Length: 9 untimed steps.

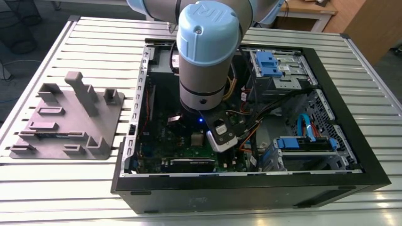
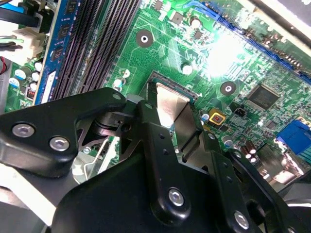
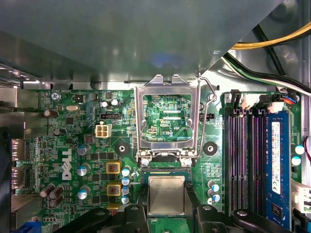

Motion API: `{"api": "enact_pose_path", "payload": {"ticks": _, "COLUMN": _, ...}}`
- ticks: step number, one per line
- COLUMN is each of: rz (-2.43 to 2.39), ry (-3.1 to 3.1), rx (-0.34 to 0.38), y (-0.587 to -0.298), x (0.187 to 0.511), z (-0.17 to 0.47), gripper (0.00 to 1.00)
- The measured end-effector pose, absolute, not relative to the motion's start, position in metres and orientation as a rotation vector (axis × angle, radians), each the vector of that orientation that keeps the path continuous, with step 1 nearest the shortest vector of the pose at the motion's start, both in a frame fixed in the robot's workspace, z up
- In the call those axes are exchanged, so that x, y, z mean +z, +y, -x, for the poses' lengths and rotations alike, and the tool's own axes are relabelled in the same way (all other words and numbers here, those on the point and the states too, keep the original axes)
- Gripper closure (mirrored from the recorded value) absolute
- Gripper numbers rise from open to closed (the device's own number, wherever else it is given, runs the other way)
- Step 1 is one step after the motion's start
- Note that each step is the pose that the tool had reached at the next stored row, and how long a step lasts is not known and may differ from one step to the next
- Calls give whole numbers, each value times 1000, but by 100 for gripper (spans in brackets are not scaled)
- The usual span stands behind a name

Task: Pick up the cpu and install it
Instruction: 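Place the cpu into insertion slot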

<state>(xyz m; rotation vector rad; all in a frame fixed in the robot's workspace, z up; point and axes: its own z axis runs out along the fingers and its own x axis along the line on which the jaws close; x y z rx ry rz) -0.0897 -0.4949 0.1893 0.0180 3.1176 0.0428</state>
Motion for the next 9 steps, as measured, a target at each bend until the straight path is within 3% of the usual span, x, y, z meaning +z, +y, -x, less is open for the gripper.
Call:
{"api": "enact_pose_path", "payload": {"ticks": 7, "rz": -18, "ry": 3118, "rx": 43, "y": -495, "x": 189, "z": 90, "gripper": 60}}
{"api": "enact_pose_path", "payload": {"ticks": 9, "rz": -18, "ry": 3118, "rx": 43, "y": -495, "x": 189, "z": 90, "gripper": 54}}
